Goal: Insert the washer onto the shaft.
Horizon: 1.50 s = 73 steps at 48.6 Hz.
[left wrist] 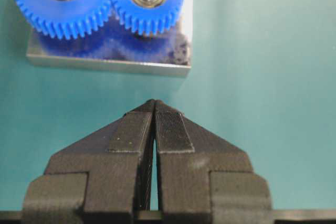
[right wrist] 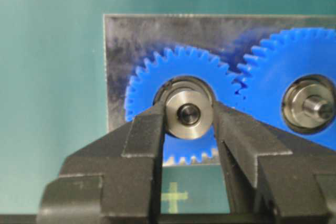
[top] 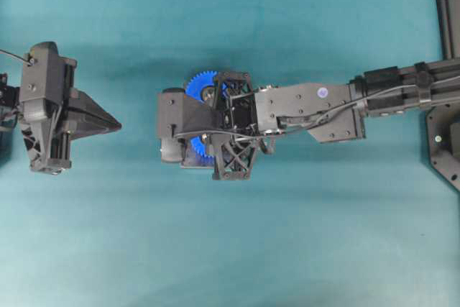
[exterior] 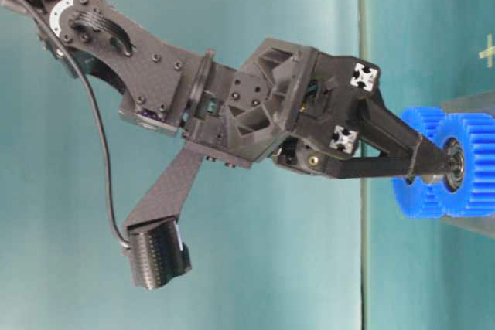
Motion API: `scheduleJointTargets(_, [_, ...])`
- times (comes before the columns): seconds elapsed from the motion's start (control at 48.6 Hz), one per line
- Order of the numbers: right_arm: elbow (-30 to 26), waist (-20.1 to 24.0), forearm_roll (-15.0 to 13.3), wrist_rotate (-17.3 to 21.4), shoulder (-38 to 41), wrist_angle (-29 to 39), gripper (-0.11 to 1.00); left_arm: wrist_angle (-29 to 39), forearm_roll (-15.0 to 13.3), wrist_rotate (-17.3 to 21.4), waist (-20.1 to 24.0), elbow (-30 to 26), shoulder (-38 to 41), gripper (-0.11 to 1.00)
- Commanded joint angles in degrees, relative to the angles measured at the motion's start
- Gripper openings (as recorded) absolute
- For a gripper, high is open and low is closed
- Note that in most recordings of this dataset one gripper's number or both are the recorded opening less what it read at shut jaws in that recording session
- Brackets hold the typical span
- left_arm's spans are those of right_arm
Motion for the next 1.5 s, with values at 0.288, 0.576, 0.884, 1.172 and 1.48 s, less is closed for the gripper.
scheduleJointTargets(0.288, [-0.8, -0.1, 0.2, -0.2, -1.2, 1.0, 0.32, -0.4, 0.1, -0.2, -0.2, -0.5, -0.3, 0.0])
scheduleJointTargets(0.576, [-1.4, -0.7, 2.3, 0.3, -1.2, 1.1, 0.5, -0.4, 0.1, -0.2, -0.2, -0.5, -0.3, 0.0])
scheduleJointTargets(0.884, [-1.4, -1.1, 2.4, 0.4, -4.4, 0.7, 0.78, -0.4, 0.1, -0.1, -0.3, -0.4, -0.9, 0.0])
scheduleJointTargets(1.172, [3.4, -1.4, 2.2, 0.4, -11.8, -1.6, 0.77, -0.4, 0.1, 0.4, -1.1, 0.4, -3.0, 0.0])
scheduleJointTargets(1.48, [13.3, -1.4, 2.2, 0.5, -21.4, -9.3, 0.76, -0.4, 0.1, 0.8, -1.2, 1.5, -7.1, 0.0])
